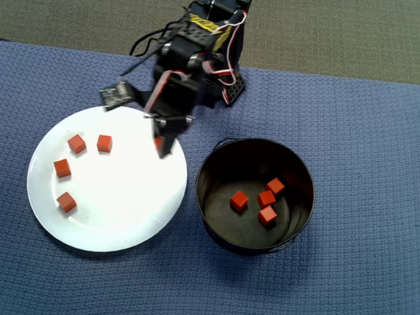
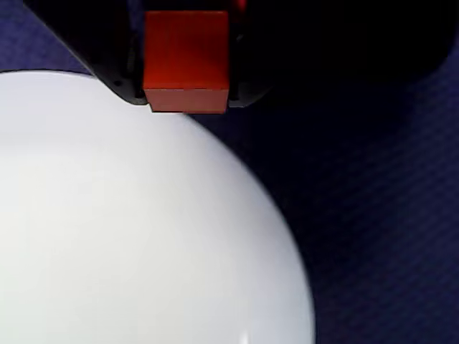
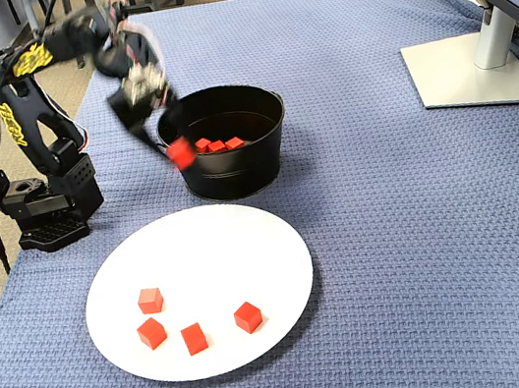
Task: Pick up the red cubes from the white plate and place them in the black recipient
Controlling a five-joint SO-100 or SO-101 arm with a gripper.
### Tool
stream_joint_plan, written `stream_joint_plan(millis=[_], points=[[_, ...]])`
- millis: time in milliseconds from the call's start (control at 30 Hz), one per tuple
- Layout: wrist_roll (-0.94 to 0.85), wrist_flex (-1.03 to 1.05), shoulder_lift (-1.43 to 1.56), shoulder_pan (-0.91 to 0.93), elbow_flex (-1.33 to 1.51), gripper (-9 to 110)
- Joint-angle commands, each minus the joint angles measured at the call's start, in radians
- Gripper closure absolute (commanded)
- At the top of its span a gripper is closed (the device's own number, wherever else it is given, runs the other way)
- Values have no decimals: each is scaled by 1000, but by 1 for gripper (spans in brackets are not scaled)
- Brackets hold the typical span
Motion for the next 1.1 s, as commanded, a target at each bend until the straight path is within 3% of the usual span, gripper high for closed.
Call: stream_joint_plan(millis=[0,100,233,433,533,700,933,1067], points=[[242,44,-2,-245,-156,102],[327,64,0,-423,-132,102],[222,78,12,-532,-18,72],[-110,114,5,-242,-66,71],[-281,9,12,-38,2,76],[-247,-241,-3,249,164,83],[-129,-318,-179,437,222,84],[-235,-314,-241,489,227,83]])
